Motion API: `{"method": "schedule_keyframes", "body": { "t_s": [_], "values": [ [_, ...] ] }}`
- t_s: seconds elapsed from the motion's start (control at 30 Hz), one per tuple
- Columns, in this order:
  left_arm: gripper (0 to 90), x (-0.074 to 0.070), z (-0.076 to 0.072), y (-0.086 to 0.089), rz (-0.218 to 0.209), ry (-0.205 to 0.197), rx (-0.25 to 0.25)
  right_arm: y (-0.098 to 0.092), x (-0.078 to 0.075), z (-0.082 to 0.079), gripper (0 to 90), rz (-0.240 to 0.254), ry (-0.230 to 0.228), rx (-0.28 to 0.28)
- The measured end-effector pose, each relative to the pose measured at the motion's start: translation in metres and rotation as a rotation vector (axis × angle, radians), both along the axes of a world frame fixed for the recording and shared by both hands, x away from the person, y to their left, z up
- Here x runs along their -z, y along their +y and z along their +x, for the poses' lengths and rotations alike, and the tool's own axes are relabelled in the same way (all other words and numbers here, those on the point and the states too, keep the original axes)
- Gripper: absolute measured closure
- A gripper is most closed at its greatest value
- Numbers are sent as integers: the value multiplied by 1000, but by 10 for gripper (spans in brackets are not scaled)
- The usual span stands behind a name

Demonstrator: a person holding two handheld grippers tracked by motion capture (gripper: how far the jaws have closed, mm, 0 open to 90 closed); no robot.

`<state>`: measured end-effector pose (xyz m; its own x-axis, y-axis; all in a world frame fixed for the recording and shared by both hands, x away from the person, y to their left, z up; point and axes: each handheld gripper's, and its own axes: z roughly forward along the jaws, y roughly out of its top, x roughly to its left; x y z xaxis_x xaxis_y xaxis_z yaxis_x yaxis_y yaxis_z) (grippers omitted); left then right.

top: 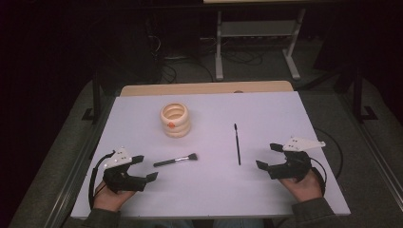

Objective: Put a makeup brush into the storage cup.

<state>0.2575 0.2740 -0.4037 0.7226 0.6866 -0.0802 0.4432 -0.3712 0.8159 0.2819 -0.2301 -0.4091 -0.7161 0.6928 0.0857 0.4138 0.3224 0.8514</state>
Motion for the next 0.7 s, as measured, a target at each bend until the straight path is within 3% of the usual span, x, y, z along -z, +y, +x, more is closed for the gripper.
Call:
{"method": "schedule_keyframes", "body": {
  "t_s": [0.2, 0.7],
  "values": [
    [157, 1, 2, -5, 24, -3, 27, -2, -1, -1, 143, 1, -5, 3],
    [160, -2, 3, -5, 27, 2, 45, 0, 1, 1, 143, -16, 6, 12]
  ]
}}
